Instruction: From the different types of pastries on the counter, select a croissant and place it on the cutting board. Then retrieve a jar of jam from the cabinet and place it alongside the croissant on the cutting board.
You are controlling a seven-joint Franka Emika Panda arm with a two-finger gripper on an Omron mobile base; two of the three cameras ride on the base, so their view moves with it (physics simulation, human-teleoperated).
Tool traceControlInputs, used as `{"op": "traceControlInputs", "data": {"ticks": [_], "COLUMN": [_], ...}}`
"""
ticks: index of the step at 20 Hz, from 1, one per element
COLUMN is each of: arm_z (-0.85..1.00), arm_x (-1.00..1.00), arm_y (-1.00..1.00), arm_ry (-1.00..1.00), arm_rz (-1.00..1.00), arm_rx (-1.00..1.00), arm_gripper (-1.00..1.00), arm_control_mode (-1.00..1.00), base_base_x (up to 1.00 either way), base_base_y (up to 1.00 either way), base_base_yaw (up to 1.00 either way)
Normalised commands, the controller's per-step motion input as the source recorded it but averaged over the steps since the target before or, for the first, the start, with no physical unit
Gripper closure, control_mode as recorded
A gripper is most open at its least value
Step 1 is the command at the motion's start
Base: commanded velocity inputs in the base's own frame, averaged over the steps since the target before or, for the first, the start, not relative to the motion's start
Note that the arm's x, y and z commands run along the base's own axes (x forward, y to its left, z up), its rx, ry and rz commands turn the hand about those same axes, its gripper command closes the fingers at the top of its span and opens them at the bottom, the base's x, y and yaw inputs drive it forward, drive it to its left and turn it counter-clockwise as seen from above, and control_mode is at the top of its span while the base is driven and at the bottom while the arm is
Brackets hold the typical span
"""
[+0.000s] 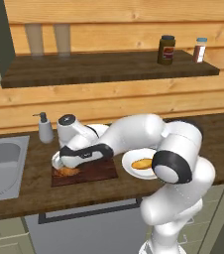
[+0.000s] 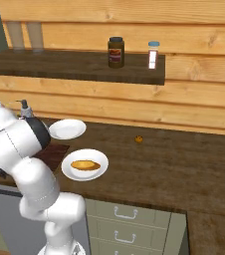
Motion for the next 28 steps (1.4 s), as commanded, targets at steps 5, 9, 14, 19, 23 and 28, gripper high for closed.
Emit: {"op": "traceControlInputs", "data": {"ticks": [5,9,14,19,23,28], "arm_z": [0.13,0.00,0.01,0.16,0.29,0.44], "arm_x": [-0.03,-0.09,-0.19,-0.16,-0.10,-0.04], "arm_y": [-0.96,-1.00,-1.00,-1.00,-1.00,-1.00], "arm_ry": [-0.05,0.00,-0.03,0.00,0.00,0.00], "arm_rz": [-0.01,-0.04,-0.07,-0.10,-0.12,-0.12], "arm_rx": [0.01,0.02,0.00,0.00,0.01,0.00], "arm_gripper": [-1.00,-1.00,-1.00,-1.00,-1.00,-1.00], "arm_control_mode": [-1.00,-1.00,-1.00,-1.00,-1.00,-1.00], "base_base_x": [0.00,0.00,0.00,0.00,0.00,0.00], "base_base_y": [0.00,0.00,0.00,0.00,0.00,0.00], "base_base_yaw": [0.00,0.00,0.00,0.00,0.00,0.00]}}
